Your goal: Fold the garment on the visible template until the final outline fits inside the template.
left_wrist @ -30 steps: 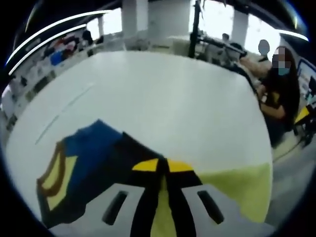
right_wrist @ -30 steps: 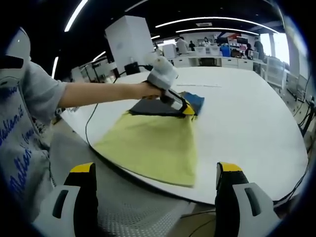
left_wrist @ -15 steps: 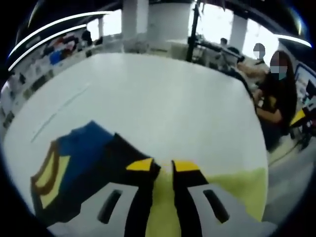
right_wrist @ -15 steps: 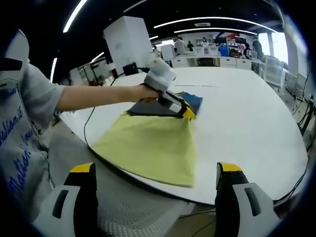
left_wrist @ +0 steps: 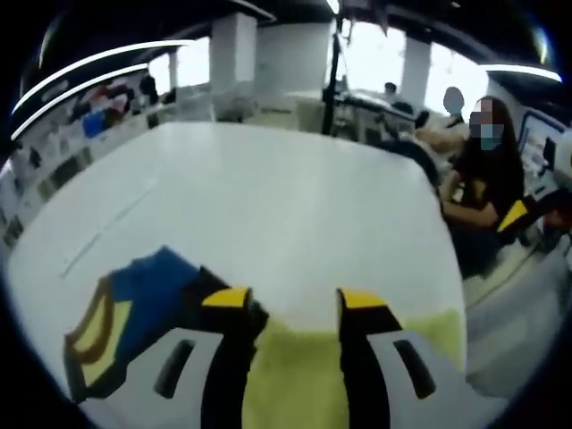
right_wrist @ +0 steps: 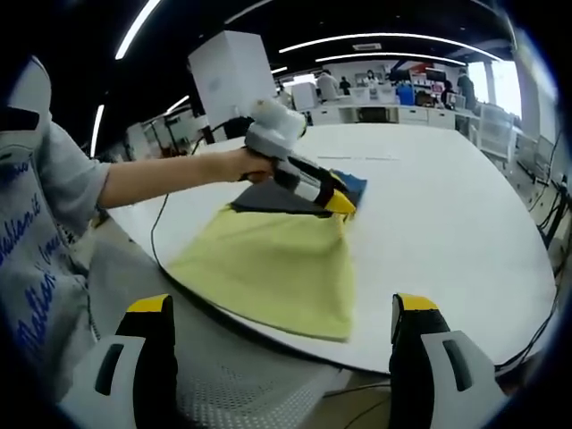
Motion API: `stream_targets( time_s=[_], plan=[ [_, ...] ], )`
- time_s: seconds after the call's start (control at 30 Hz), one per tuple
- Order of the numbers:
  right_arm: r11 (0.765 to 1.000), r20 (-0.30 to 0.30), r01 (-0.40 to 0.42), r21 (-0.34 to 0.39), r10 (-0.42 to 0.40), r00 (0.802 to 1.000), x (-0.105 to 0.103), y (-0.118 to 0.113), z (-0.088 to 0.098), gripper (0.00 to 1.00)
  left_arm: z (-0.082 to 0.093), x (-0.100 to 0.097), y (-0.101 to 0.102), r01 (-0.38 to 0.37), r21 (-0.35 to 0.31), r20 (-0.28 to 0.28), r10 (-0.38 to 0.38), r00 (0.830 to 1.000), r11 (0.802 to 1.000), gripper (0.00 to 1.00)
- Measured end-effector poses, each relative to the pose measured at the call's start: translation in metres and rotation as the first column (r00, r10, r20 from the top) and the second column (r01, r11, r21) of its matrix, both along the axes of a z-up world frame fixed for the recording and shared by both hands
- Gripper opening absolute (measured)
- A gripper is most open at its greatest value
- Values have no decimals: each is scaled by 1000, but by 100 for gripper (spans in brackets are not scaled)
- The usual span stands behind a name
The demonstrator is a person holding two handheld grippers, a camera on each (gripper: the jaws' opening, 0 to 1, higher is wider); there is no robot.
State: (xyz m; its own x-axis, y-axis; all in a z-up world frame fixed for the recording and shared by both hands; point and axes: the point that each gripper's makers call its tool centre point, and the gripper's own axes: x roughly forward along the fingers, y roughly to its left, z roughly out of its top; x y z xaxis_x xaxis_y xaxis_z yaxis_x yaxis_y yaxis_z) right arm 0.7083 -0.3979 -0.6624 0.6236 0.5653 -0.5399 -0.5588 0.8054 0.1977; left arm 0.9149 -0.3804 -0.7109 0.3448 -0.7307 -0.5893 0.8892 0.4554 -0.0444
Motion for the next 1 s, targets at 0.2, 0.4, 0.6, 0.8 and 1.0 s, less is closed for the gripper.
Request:
stream_targets(
  time_s=[0.2, 0.4, 0.6, 0.8, 1.0],
  plan=[
    [1000, 7, -4, -1, 4, 1000, -1, 1, 2, 100, 7, -5, 3, 11, -2, 7, -11, 1000, 1000, 45],
    [1000, 11, -6, -5, 6, 1000, -2, 0, 3, 100, 13, -14, 9, 23, 3, -6, -23, 1000, 1000, 59],
    [1000, 17, -10, -5, 10, 1000, -1, 1, 5, 100, 8, -22, 19, 59, 59, 4, -60, 998, 996, 64],
    [1000, 22, -16, -12, 16, 1000, -1, 2, 7, 100, 8, -29, 30, 47, 64, -22, -46, 999, 997, 77],
    [999, 25, -36, -16, 36, 999, -1, 7, 9, 100, 2, -34, 48, 48, 122, -13, -47, 999, 991, 89]
  ],
)
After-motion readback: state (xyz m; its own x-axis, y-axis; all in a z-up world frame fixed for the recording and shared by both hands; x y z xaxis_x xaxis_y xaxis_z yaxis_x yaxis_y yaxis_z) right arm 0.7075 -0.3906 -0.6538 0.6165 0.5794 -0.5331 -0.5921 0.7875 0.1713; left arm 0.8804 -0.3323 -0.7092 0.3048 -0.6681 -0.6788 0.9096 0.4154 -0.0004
